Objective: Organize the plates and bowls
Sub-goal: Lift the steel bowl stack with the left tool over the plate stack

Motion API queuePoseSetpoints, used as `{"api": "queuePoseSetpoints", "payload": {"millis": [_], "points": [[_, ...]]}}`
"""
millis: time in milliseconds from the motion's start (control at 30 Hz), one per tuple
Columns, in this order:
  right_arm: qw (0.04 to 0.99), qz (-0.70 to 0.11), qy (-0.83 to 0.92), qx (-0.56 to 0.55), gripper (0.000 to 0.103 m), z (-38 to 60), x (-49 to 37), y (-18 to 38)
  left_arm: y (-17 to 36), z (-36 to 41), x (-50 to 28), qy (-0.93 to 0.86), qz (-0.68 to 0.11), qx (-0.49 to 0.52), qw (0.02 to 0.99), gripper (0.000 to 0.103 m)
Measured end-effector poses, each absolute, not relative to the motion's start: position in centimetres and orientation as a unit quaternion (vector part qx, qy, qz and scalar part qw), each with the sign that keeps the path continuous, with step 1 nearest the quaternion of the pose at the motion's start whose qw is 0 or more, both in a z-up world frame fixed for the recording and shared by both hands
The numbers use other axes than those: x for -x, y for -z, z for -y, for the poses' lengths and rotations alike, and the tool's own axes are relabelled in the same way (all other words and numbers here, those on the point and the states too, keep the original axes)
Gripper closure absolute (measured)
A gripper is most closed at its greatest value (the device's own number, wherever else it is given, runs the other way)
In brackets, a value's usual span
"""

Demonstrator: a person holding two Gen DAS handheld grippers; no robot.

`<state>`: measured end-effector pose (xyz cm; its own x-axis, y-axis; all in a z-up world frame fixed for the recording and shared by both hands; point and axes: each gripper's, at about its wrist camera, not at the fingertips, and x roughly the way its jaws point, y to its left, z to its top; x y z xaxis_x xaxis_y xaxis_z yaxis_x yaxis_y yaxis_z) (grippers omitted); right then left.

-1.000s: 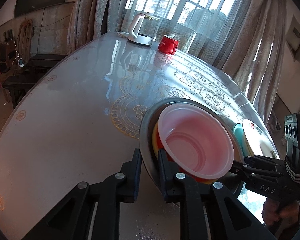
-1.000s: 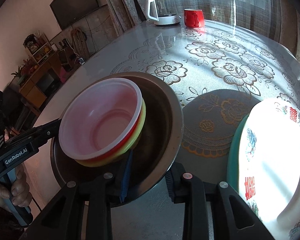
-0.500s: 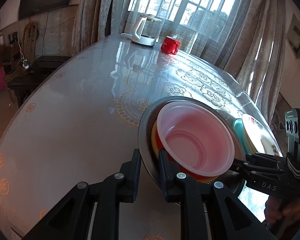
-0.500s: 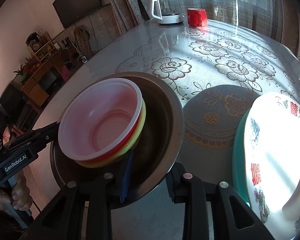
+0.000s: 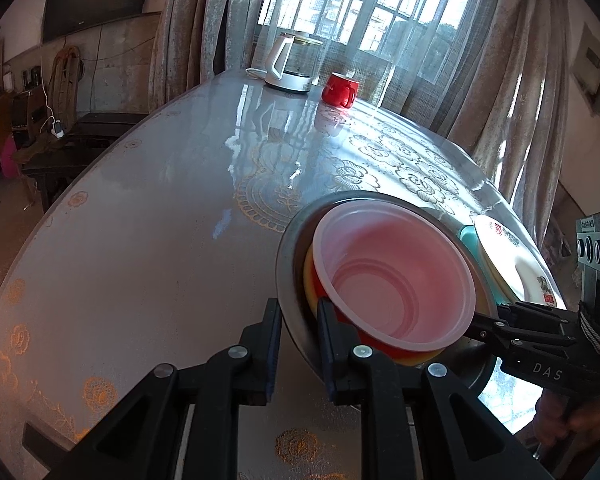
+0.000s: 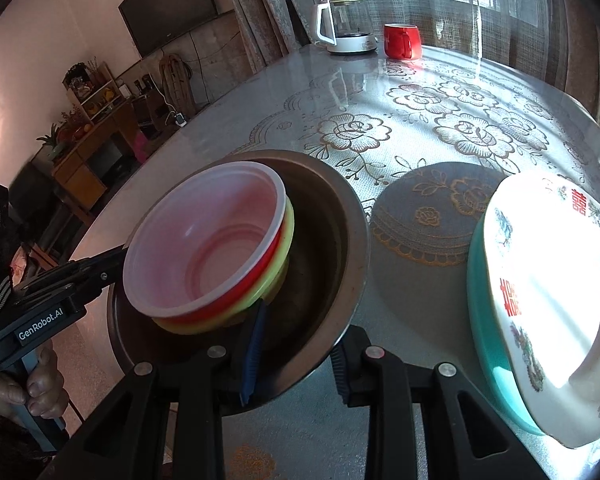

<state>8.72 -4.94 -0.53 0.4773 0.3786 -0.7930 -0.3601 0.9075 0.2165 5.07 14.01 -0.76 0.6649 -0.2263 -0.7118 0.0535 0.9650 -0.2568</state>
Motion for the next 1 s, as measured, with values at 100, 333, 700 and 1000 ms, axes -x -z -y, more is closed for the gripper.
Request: {"api": "queuePoseSetpoints", "payload": {"millis": [100, 333, 700, 1000], "points": [[0.863, -0.457, -0.217, -0.012, 0.073, 5.2, -8.7, 0.2, 0.1, -13.7, -4.7, 0.079, -0.395, 0.103, 0.910, 0.085], [0.877, -0.431, -0.214, -0.021, 0.073, 6.7, -7.9, -1.6, -2.2, -12.7, -4.1, 0.094, -0.370, 0.092, 0.920, 0.085], [0.903, -0.387, -0.181, -0.030, 0.073, 10.2, -6.3, -4.7, -5.5, -8.7, -5.0, 0.137, -0.340, 0.066, 0.928, 0.085], [0.922, -0.363, -0.127, -0.049, 0.073, 15.3, -5.0, -6.4, -6.9, -2.9, -6.9, 0.191, -0.333, 0.041, 0.923, 0.085]]}}
